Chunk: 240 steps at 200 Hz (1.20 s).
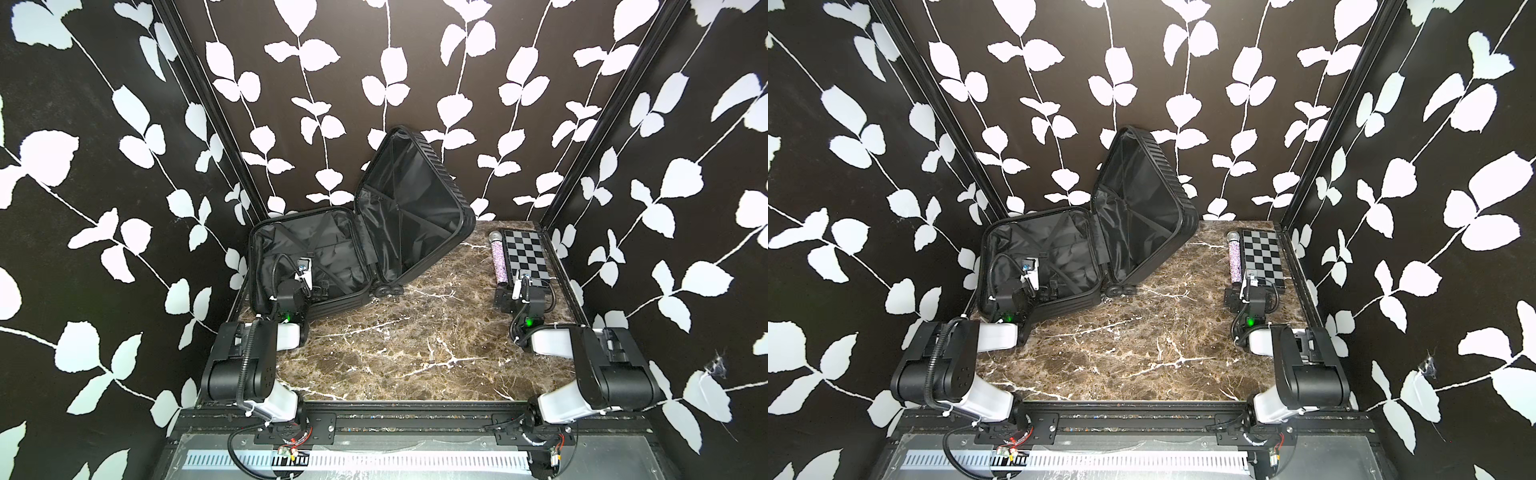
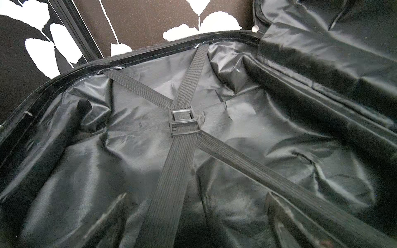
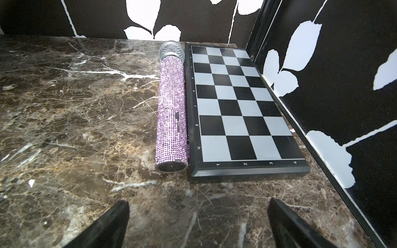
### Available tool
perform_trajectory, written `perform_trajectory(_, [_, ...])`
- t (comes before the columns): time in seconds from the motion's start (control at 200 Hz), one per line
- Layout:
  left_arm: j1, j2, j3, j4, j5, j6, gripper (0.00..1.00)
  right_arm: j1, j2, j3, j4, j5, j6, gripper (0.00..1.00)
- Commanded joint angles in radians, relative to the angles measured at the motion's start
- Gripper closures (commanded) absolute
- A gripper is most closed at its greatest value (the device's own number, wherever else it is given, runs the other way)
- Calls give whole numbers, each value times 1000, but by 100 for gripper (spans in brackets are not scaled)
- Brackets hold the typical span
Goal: Close the suitcase zippers
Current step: Close the suitcase at the center of the board.
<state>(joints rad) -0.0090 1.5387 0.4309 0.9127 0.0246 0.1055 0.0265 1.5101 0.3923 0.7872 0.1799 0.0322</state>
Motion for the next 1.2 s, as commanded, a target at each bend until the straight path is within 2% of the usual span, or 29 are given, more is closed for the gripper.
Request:
perform_trajectory(0.0, [-7, 16, -15, -49, 5, 3, 0, 6, 3, 17, 30, 10, -8, 1])
perform_trajectory(0.165, [-7, 10, -20, -40, 4, 2, 0, 6, 1, 13, 33, 11, -8, 1])
perform_trajectory(0.2, [-6, 2, -17, -44, -11, -2, 0, 6, -4, 23, 40, 46, 3, 1])
perform_trajectory(0.315, [-7, -77, -10, -146, -69, -30, 0, 6, -112, 139, -294, 220, 78, 1])
perform_trajectory(0.43, [-6, -173, 14, -277, -105, -53, 0, 6, -180, 149, -356, 253, 102, 2])
perform_trajectory(0.52, [-7, -248, 60, -416, -146, -85, 0, 4, -246, 190, -482, 248, 142, 1])
perform_trajectory(0.675, [-6, -351, 176, -670, -198, -153, 1, 4, -347, 282, -634, 87, 109, 1])
perform_trajectory(0.82, [13, -399, 277, -875, -209, -199, 1, 6, -410, 472, -829, -90, 111, 1])
perform_trajectory(0.88, [61, -411, 307, -939, -186, -239, 1, 8, -422, 574, -894, -201, 125, 1])
perform_trajectory(1.01, [225, -428, 333, -1018, -57, -343, 3, 55, -414, 768, -991, -359, 149, 1])
perform_trajectory(1.11, [281, -424, 366, -1093, -52, -348, 4, 123, -397, 884, -1023, -448, 156, 1])
perform_trajectory(1.196, [330, -397, 385, -1130, -8, -366, 9, 195, -372, 977, -1031, -489, 153, 2])
